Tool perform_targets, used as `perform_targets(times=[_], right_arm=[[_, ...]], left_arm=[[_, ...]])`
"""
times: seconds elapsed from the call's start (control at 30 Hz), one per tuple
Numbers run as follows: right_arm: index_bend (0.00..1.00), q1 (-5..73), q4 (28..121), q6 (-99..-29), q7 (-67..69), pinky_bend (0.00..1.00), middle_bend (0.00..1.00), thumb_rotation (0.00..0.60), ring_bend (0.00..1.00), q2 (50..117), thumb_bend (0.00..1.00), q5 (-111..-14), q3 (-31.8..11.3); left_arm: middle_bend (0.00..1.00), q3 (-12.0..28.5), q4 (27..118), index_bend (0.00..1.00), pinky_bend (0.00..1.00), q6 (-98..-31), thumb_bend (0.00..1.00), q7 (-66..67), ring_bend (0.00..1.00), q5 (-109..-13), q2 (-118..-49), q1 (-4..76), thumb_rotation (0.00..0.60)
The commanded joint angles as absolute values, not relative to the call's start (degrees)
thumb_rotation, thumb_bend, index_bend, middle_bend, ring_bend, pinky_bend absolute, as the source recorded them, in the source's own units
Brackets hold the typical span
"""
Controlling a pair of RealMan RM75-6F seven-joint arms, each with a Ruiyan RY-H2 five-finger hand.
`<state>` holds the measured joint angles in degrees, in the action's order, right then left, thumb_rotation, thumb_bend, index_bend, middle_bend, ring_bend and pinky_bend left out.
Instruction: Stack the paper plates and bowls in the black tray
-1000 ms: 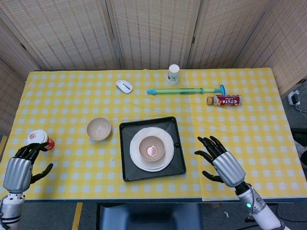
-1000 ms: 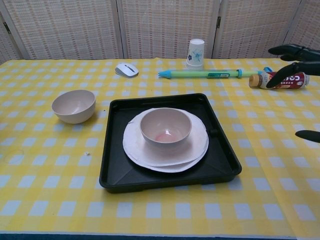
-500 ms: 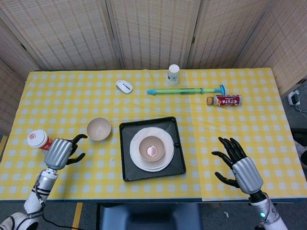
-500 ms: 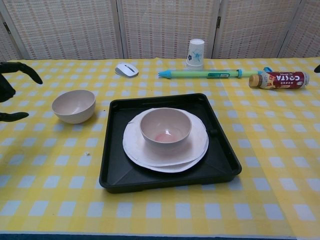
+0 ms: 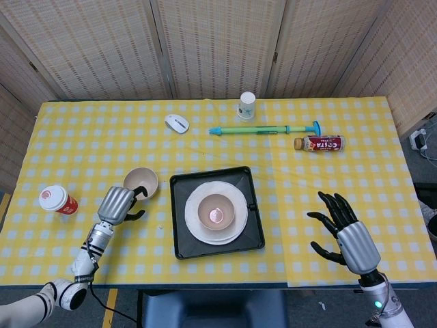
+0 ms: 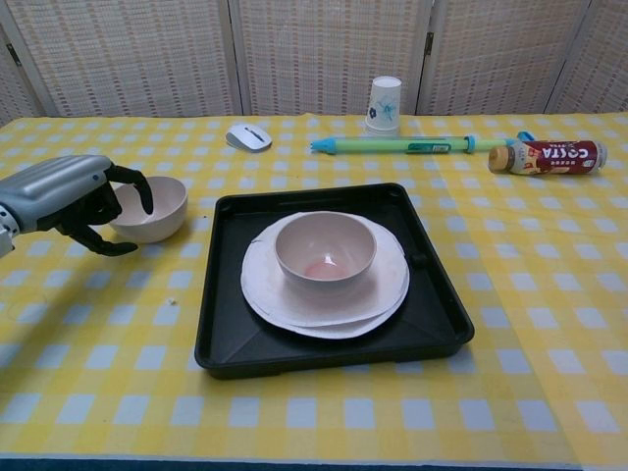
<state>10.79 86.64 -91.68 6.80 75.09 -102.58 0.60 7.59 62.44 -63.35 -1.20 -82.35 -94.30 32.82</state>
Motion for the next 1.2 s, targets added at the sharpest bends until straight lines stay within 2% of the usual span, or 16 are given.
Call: perform_targets(times=[0.03,0.23,0.67,0.87,1.2], right_arm=[[0.3,10.8,86.6,-91.6,6.8,0.0,0.0,0.6,0.0,75.1,0.26,-102.5,0.6],[0.3,10.8,86.6,-91.4,7.0,0.0,0.0,0.6,0.0,74.9,0.26,-102.2,0.5],[0.3,11.1,86.1,-90.6,6.9,0.0,0.0,0.6,0.0,75.1,0.26,-100.8,-0.1],[0.3,11.1,86.0,-90.3,6.9,0.0,0.0,0.6,0.0,75.1,0.26,-100.6,-0.2],[0.3,10.7,86.7,-91.7,7.1,0.0,0.0,0.6,0.0,74.6,0.26,-101.8,0.3]], left_arm=[[1.0,7.7,60.6,0.48,1.0,-62.4,0.27,-2.0,0.95,-82.0,-95.6,33.7,0.6],[1.0,7.5,56.7,0.5,1.0,-61.7,0.28,-3.4,0.96,-82.1,-97.6,34.7,0.6],[1.0,6.8,49.1,0.59,1.0,-61.7,0.42,-7.9,0.97,-83.2,-101.1,36.1,0.6],[1.0,5.8,46.6,0.6,1.0,-65.6,0.43,-10.6,0.98,-85.7,-102.4,36.0,0.6],[1.0,5.4,51.7,0.6,1.0,-69.6,0.43,-8.5,0.98,-87.2,-100.5,35.3,0.6]])
